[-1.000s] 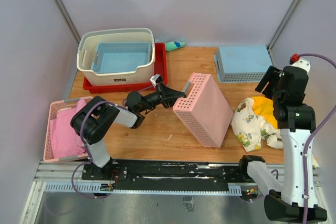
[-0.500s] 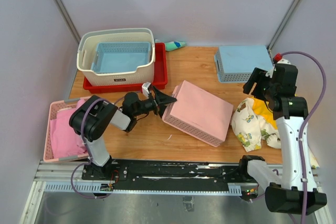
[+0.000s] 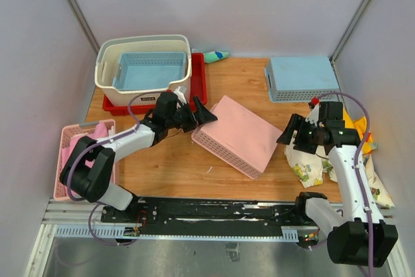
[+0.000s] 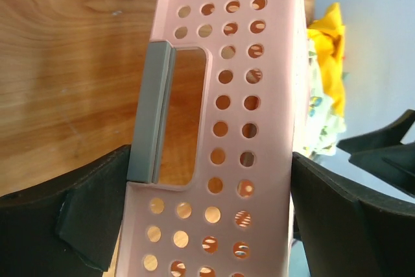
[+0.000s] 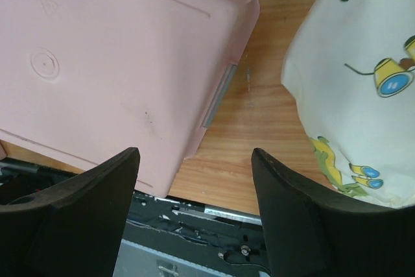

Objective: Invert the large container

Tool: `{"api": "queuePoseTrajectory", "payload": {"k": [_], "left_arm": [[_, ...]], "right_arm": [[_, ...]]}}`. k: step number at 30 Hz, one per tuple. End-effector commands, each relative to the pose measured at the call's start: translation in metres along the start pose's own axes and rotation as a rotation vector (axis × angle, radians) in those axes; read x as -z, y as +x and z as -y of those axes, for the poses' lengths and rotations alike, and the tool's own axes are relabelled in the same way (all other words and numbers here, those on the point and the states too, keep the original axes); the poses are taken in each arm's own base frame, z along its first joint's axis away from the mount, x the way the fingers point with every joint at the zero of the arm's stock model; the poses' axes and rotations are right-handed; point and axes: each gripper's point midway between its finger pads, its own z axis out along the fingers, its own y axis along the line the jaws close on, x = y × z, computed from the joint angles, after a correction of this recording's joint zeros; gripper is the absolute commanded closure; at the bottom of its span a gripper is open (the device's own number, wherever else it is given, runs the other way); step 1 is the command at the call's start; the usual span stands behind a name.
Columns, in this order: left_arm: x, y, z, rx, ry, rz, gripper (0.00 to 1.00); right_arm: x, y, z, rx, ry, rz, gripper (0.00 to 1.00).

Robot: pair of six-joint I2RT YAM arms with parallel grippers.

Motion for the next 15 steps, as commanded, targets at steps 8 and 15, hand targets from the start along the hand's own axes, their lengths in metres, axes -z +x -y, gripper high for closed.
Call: {"api": "queuePoseTrajectory", "payload": {"k": [8,15], "left_arm": [[0.027,0.010,-0.030,-0.341,-0.325,-0.064,0.01],[0.049,-0.006,-0.007,-0.391,-0.330,-0.016,0.01]], "right_arm": [[-0.018,0.027,-0.007,-0.078,-0.094,-0.125,0.28],[-0.019,0.034,-0.003,-0.096,-0.077,-0.138,0.28]]}}
